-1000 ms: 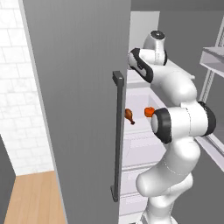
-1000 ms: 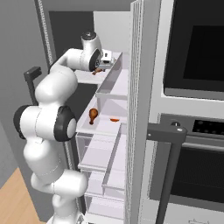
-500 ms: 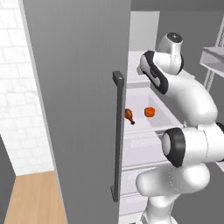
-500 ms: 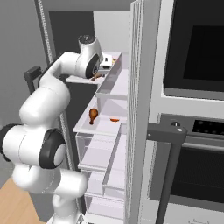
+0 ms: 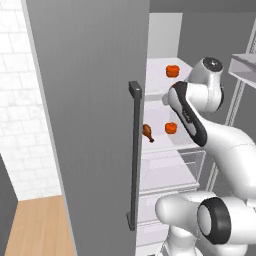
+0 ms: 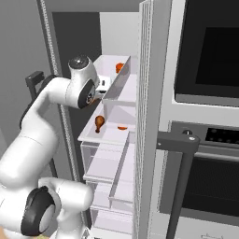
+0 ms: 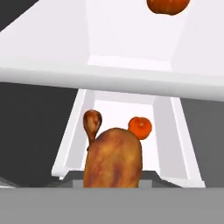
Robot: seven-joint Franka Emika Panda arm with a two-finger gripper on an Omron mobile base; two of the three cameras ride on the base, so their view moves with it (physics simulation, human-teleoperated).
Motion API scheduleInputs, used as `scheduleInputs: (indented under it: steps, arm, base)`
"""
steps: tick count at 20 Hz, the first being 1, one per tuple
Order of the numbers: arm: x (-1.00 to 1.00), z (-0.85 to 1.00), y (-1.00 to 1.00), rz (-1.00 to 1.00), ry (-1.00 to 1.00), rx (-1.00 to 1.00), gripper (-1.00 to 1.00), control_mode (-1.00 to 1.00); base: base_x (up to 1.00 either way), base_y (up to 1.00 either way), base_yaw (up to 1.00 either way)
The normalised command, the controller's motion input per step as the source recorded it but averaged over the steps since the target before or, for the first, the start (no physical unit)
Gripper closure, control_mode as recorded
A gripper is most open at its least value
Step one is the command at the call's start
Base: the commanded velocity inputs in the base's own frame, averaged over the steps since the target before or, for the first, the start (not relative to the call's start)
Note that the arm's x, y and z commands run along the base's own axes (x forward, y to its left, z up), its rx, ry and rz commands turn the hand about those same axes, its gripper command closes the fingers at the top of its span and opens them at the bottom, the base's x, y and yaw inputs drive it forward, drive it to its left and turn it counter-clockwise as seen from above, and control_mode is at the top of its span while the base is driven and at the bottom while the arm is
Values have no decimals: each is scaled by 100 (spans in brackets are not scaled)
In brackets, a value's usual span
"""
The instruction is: Place one squash and one chicken drumstick in each tupperware on the nearby counter, to pack two identical lunches.
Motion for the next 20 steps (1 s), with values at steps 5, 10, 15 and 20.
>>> scheduleInputs:
  steps: [5, 10, 15, 20]
  arm:
    - [-73, -44, 23, 0, 8, 0, 100, -100]
    - [-72, -52, 22, 0, 4, -2, 100, -100]
    - [-61, -34, 18, 0, 0, -2, 100, 100]
    - [0, 0, 0, 0, 0, 0, 100, 100]
  base:
    - [0, 0, 0]
    - [0, 0, 0]
    - [-19, 2, 0]
    - [-100, 0, 0]
